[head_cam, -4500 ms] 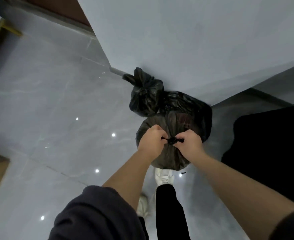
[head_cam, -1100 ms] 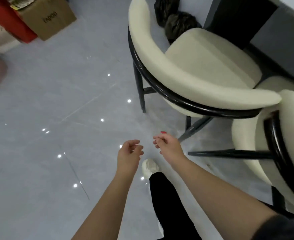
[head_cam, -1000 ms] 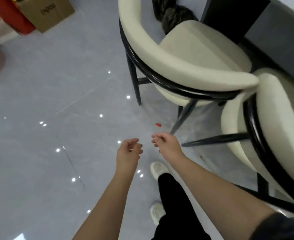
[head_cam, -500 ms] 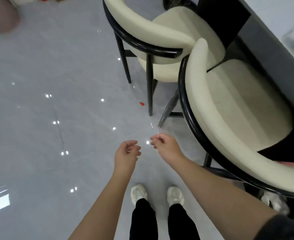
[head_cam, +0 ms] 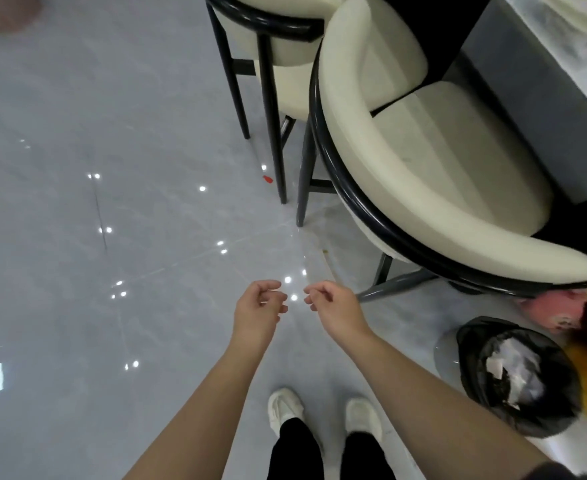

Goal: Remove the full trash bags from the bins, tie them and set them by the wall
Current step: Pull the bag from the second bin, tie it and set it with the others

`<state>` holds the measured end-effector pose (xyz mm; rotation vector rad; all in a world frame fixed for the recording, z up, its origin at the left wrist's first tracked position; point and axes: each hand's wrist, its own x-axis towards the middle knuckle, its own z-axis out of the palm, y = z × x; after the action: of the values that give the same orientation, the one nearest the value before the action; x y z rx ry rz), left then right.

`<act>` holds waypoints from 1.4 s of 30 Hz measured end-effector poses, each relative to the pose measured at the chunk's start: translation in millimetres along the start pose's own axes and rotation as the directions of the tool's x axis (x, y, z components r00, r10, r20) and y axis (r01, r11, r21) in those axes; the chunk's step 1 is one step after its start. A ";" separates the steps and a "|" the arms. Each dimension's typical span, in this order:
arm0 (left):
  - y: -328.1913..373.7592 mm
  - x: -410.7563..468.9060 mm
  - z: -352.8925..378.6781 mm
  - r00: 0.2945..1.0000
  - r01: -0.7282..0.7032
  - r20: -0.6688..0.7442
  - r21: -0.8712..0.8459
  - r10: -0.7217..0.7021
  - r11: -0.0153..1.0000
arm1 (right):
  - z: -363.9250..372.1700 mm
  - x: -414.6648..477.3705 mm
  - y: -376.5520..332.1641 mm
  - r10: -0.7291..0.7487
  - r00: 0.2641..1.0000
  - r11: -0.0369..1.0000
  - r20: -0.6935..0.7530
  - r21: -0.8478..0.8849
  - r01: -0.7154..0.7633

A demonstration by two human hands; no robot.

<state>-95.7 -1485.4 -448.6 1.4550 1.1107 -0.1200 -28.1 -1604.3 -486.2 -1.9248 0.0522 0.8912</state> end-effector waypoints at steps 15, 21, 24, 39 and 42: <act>-188.6 -27.3 188.0 0.991 0.031 0.128 0.017 -0.033 0.999 | -110.0 7.1 244.8 0.017 0.999 0.994 -0.038 -0.109 -0.021; -270.5 30.7 287.3 0.974 -0.013 0.226 0.046 0.003 0.999 | -183.6 77.2 342.3 -0.086 0.984 0.955 -0.153 -0.294 0.037; -299.6 53.5 333.9 0.963 -0.061 0.267 0.064 0.042 0.996 | -229.1 106.4 374.5 -0.146 0.973 0.939 -0.180 -0.333 0.080; -319.8 42.5 525.8 0.769 0.135 0.573 0.287 -0.283 0.948 | -379.4 115.6 424.3 -0.172 0.938 0.441 -0.301 -0.875 -0.200; -320.8 30.8 538.8 0.793 0.161 0.561 0.186 -0.239 0.969 | -376.3 112.9 429.0 -0.214 0.944 0.402 -0.251 -0.903 -0.149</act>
<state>-14.1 -1972.8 -835.7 1.2763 0.7479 -0.7552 96.9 -2088.7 -783.1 -3.1289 -0.3753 0.5486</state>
